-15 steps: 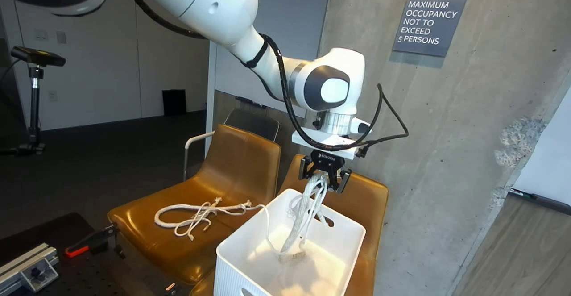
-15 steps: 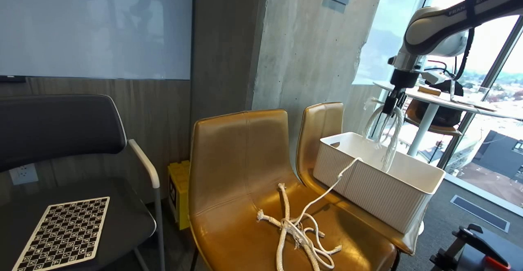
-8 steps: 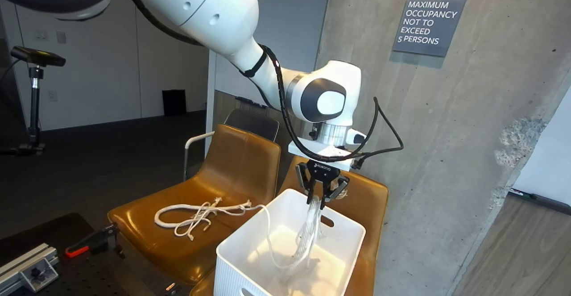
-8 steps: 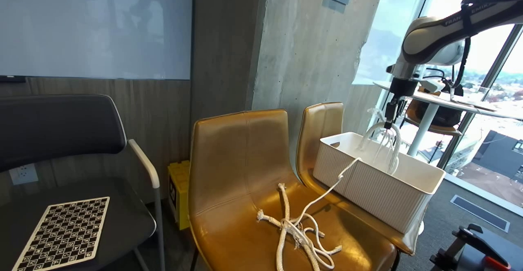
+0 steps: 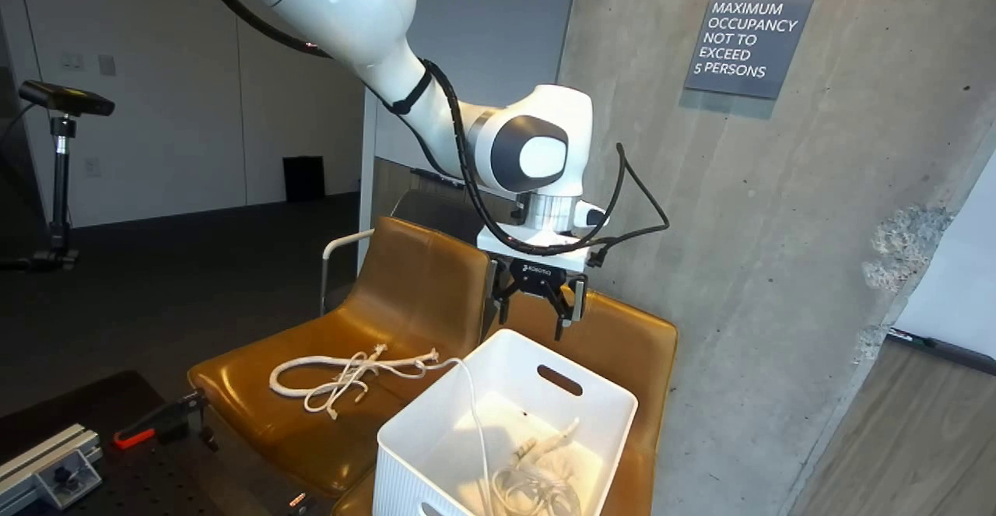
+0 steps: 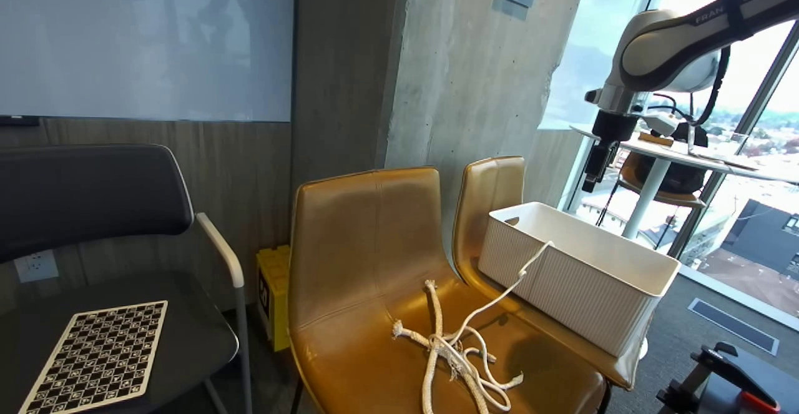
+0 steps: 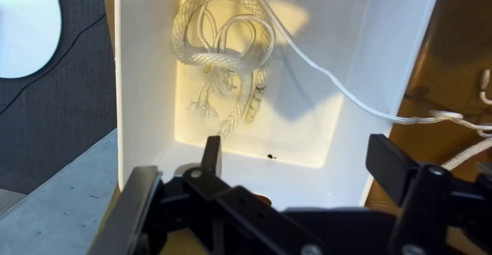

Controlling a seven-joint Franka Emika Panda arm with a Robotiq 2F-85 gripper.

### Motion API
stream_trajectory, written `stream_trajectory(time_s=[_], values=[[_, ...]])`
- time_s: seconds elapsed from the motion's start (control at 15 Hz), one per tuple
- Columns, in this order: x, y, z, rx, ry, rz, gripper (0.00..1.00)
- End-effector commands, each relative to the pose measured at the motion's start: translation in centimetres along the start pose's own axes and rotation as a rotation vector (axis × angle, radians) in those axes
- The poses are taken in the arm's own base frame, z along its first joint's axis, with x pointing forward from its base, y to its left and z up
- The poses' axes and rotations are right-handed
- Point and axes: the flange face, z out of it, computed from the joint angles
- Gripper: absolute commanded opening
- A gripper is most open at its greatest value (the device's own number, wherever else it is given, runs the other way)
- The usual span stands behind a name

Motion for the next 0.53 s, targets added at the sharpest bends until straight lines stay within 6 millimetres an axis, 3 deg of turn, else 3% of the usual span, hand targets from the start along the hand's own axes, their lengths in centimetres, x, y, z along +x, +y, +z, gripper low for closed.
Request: stream_trajectory(time_s=[0.0,0.2,0.47], values=[[-1.5,-4.9,0.9,-0.056,-0.017,-0.115,1.0],[-1.8,-9.8,3.1,-0.111,-0.039,-0.224,1.0],[-1.2,-17.7,5.6,-0.181,-0.054,-0.367,1.0]])
